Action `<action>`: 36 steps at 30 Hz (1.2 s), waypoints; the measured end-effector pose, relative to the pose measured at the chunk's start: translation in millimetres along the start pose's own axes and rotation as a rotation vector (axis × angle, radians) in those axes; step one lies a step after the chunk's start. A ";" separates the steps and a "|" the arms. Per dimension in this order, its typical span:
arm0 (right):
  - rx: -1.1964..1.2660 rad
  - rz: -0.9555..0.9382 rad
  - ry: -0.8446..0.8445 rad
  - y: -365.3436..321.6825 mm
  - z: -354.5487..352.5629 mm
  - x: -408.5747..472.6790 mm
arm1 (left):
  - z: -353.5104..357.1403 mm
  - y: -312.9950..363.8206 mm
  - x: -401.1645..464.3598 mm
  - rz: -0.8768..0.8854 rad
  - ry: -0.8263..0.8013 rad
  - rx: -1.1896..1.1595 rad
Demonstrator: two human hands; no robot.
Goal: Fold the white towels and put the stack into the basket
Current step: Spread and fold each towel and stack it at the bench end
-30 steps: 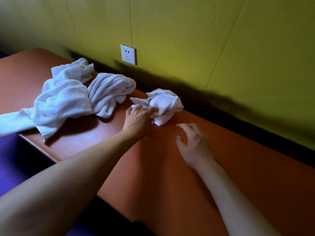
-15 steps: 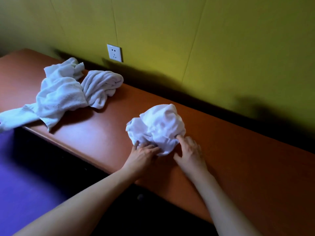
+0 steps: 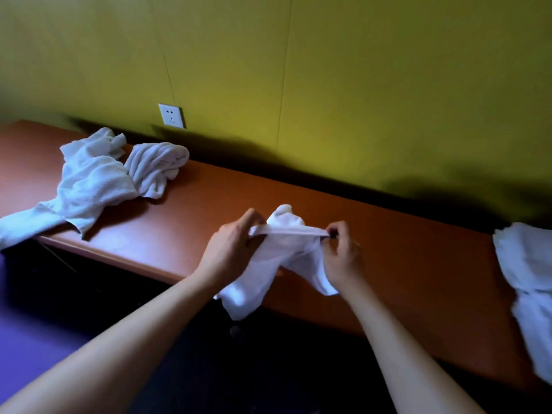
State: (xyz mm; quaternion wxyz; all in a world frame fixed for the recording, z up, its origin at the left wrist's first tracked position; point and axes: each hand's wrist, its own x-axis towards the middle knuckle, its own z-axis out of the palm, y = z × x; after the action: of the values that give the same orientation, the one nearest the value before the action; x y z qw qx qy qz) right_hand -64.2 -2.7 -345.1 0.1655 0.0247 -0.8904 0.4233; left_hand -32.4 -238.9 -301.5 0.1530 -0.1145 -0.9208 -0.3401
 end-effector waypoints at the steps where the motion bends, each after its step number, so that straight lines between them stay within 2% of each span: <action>1: 0.165 0.091 0.050 -7.4 -8.0 5.3 | -9.5 9.5 6.0 0.048 0.024 0.036; 2: 0.279 0.126 0.094 -13.5 -17.1 10.9 | -18.6 17.8 12.1 0.089 0.055 0.077; 4: 0.299 0.062 0.158 -28.1 -43.5 19.2 | -37.3 32.7 25.0 0.142 0.138 0.149; 6: 0.187 -0.088 0.134 -41.8 -77.9 23.1 | -55.6 44.6 37.3 0.135 0.223 0.182; 9: -0.084 -0.326 -0.031 -52.5 -130.3 26.2 | -79.1 58.2 49.0 0.106 0.316 0.191; 12: -0.410 -0.388 -0.201 -46.8 -174.7 26.5 | -101.9 67.5 53.9 0.089 0.394 0.190; 16: -0.768 -0.281 0.029 -18.9 -225.5 16.2 | -123.5 74.5 55.4 0.147 0.410 0.218; 20: -0.672 -0.143 0.109 -16.8 -251.0 3.8 | -128.8 77.5 50.1 0.223 0.383 0.217; 26: -0.697 0.004 0.099 -7.6 -281.5 -27.3 | -138.8 76.9 27.5 0.172 0.373 0.250; 30: -0.781 0.217 -0.107 -6.7 -312.5 -36.0 | -155.3 79.3 17.1 0.120 0.466 0.245; 32: -0.697 0.272 -0.148 -10.8 -333.2 -39.5 | -167.7 78.3 16.4 0.100 0.528 0.227; 34: -0.605 0.246 -0.085 -15.8 -354.2 -39.6 | -180.6 77.3 17.3 0.070 0.562 0.197; 36: -0.413 0.209 0.019 -25.1 -369.0 -37.3 | -190.4 74.4 20.1 0.050 0.609 0.178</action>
State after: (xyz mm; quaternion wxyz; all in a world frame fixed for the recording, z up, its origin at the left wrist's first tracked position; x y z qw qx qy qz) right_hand 76.8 258.7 -121.6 0.1305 -0.1061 -0.9543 0.2470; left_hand 11.2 -307.4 -112.9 0.4392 -0.0162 -0.8557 -0.2731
